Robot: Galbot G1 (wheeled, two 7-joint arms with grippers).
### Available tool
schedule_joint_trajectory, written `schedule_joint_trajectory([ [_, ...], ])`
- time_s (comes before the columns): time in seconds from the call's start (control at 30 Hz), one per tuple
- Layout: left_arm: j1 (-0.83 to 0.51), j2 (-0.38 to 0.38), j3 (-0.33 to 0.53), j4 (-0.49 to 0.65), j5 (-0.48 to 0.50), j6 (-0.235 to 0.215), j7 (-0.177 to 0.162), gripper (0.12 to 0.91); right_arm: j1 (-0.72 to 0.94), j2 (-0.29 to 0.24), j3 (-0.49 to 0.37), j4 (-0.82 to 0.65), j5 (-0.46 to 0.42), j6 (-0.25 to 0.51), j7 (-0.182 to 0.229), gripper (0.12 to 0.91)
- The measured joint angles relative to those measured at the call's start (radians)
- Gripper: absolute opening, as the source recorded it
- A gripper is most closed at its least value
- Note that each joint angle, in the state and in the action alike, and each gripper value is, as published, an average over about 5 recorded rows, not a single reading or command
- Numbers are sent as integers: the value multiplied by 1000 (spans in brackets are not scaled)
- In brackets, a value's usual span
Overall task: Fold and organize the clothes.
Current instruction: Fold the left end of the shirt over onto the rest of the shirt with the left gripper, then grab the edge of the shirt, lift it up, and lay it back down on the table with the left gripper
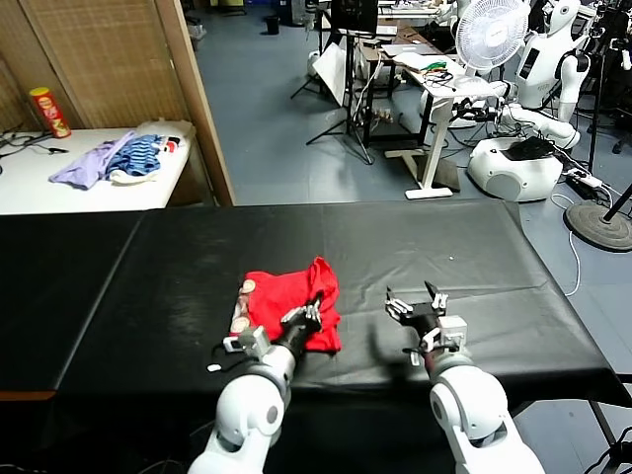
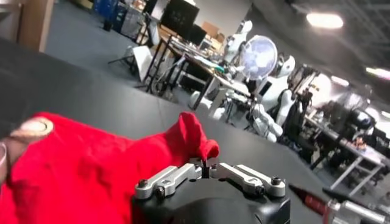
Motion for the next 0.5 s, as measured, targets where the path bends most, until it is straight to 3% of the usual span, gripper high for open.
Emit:
schedule_joint_trajectory([
  [0.2,15,2,-10,-54,-134,-26,36,676,55,-19,-60,-33,67,12,-35,798],
  [0.27,16,21,-25,-90,-143,-34,44,752,84,-17,-93,-51,77,13,-45,798],
  [0.4,16,86,-76,-141,-101,-60,45,795,154,1,-181,-100,46,17,-57,798],
  [0.5,29,140,-124,-138,-45,-85,50,798,192,18,-243,-155,-37,30,-69,798],
])
